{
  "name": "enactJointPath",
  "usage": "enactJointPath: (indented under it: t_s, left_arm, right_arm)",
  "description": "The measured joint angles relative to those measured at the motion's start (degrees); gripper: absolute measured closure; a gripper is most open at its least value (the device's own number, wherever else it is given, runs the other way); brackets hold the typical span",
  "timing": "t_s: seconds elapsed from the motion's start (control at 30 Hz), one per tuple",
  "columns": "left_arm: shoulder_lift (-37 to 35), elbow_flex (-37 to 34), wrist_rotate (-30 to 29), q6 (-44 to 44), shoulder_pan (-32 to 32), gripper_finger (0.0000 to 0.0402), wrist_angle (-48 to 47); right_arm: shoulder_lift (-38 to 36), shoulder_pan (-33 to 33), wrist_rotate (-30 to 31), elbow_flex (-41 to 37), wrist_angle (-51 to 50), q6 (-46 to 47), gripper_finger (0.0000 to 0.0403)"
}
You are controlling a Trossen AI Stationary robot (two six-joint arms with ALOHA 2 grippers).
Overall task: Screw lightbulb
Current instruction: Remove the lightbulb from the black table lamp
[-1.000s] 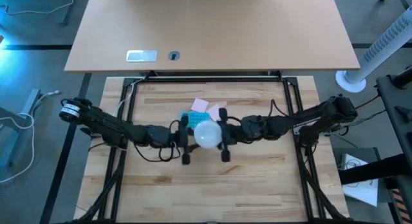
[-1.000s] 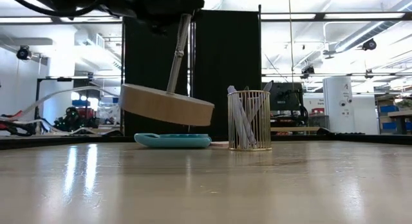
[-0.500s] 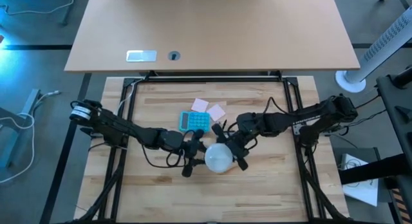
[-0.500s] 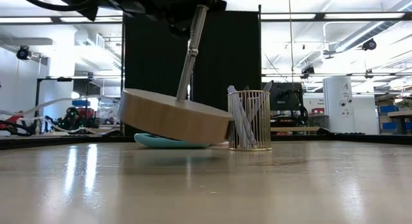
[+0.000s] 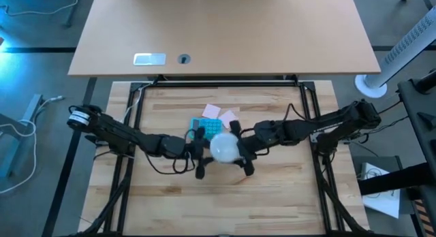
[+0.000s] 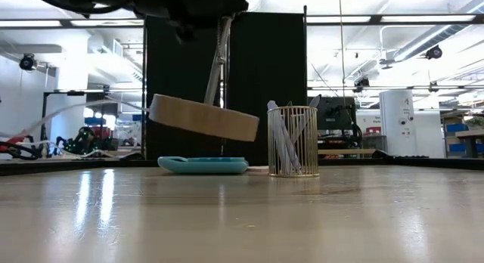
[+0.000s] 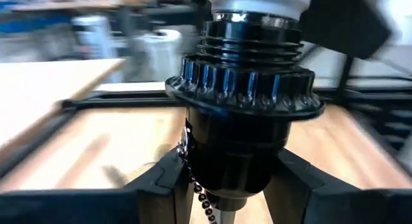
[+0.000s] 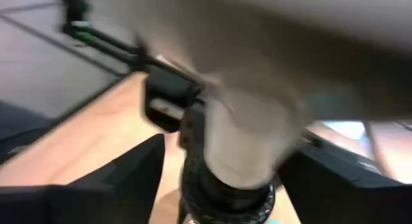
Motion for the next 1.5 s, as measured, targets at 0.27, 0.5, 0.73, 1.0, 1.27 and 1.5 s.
enactJointPath:
  t_s: [0.27, 0.5, 0.73, 1.0, 1.27, 1.5]
  left_arm:
    - [-2.2, -2.37, -17.57, -0.1, 0.0, 0.0267, 1.93]
    - [-2.12, -2.49, -27.98, 1.52, 0.37, 0.0267, 1.54]
    - [-2.08, -2.49, -35.0, 1.36, 0.84, 0.0267, 0.89]
    - [-2.03, -2.58, -36.84, 3.87, 1.25, 0.0267, -2.96]
    - [-2.03, -2.61, -37.29, 5.23, 1.33, 0.0267, -3.45]
    - [-2.03, -2.62, -36.46, 5.97, 1.33, 0.0267, -3.43]
  right_arm:
    - [0.67, 1.92, 24.37, 0.04, 6.44, 12.35, 0.0098]
    - [5.48, 1.92, 33.55, 0.04, 20.64, 18.42, 0.0109]
    - [11.89, 1.61, 45.35, 0.08, 37.29, 12.84, 0.0093]
    - [13.82, -0.56, 44.43, 1.22, 37.68, 13.49, 0.0096]
    - [13.92, -1.96, 43.76, 1.22, 34.14, 19.41, 0.0132]
    - [13.92, -2.12, 42.35, 1.22, 33.31, 18.09, 0.0184]
